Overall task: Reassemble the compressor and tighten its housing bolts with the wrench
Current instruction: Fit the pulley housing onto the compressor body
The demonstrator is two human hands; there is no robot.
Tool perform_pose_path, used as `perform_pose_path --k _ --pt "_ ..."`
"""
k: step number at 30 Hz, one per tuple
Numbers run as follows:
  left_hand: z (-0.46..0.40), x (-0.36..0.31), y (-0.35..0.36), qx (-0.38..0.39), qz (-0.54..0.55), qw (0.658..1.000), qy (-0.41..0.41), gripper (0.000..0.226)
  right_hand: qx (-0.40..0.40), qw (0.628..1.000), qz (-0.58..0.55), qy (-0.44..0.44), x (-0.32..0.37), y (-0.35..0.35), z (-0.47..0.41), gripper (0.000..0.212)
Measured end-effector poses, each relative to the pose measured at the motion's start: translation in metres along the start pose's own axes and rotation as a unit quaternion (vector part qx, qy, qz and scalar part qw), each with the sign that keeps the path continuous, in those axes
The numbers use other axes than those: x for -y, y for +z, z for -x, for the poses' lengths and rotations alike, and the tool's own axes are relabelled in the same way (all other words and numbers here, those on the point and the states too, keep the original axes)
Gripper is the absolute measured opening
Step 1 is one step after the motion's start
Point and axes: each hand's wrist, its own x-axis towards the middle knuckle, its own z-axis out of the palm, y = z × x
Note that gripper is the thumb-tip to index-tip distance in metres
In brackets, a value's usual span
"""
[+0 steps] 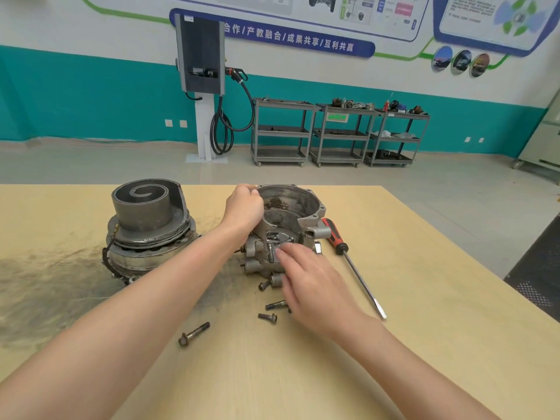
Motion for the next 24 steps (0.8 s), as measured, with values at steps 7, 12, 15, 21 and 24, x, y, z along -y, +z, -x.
perform_pose_path --k 7,12,15,21,24 --pt "-0.003 -0.001 -0.002 0.004 -0.008 1.0 0.01 0.037 0.104 0.986 0.073 0.108 0.041 0.02 -0.035 0.064" --pt "-0.007 0.001 -0.003 0.013 -0.01 1.0 0.015 0.038 0.139 0.976 -0.061 0.158 0.03 0.022 -0.042 0.063" --pt "-0.007 0.001 -0.002 0.012 -0.01 1.0 0.015 0.038 0.173 0.965 -0.095 0.174 0.028 0.024 -0.047 0.066" --pt "-0.006 0.001 -0.003 0.017 -0.009 1.0 0.014 0.038 0.178 0.955 -0.129 0.198 0.015 0.025 -0.056 0.068" --pt "-0.006 0.002 -0.002 0.016 -0.005 1.0 0.013 0.038 0.21 0.952 -0.114 0.191 0.01 0.028 -0.059 0.074"
